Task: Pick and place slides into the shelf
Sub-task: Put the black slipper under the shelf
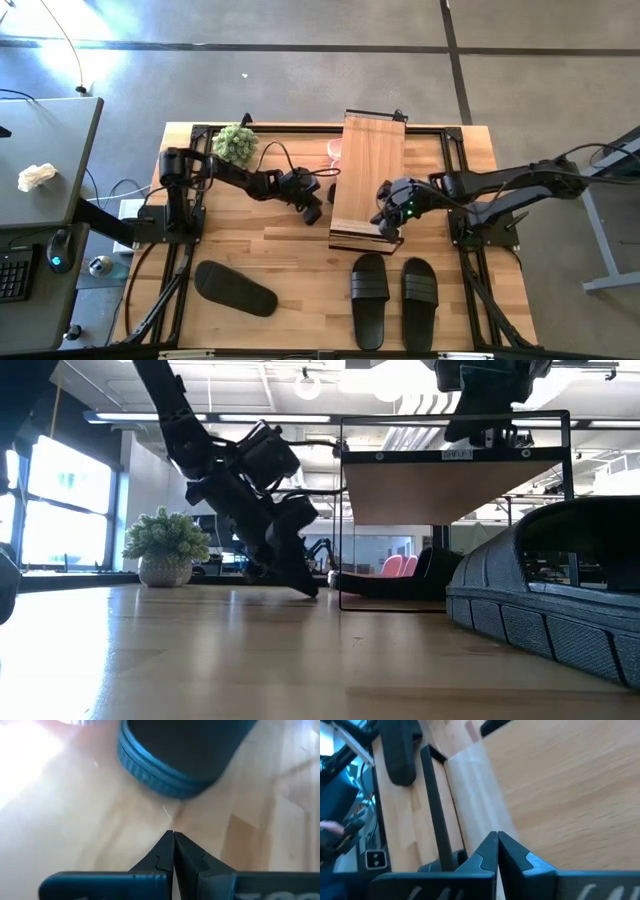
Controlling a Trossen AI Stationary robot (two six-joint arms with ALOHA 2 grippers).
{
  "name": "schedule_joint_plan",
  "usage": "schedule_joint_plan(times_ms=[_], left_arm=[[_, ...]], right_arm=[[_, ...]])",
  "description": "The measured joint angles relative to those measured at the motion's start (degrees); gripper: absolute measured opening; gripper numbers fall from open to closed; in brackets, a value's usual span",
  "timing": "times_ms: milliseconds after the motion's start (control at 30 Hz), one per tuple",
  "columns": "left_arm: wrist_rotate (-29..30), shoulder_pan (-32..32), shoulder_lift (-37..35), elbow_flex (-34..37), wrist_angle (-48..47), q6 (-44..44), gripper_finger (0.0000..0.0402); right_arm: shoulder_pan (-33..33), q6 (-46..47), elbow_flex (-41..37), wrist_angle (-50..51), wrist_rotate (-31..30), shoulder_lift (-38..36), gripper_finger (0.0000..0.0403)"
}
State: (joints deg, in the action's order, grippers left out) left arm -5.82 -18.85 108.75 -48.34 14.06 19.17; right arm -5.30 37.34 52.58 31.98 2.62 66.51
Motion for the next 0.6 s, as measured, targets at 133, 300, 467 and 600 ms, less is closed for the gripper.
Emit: schedule_joint_plan(times_ms=[133, 300, 467, 600], left_arm=[[-2.86, 0.17, -3.74, 0.25, -4.31, 2.22, 0.0], [-2.09, 0.15, -12.31, 0.19, -14.8, 3.6, 0.0], [-6.33, 0.17, -23.31, 0.16, -26.43, 7.44, 0.0], [-15.39, 1.04, -32.34, 0.14, -35.43, 13.52, 0.0]], right_arm=[[0.0, -0.09, 0.0, -0.11, -3.85, -2.52, 0.0], [0.0, 0.12, 0.0, -0.27, -8.06, -6.55, 0.0], [0.02, 0.13, 0.0, -1.57, -10.44, -9.87, 0.0], [0.0, -0.04, 0.02, -4.27, -9.99, -11.32, 0.0]])
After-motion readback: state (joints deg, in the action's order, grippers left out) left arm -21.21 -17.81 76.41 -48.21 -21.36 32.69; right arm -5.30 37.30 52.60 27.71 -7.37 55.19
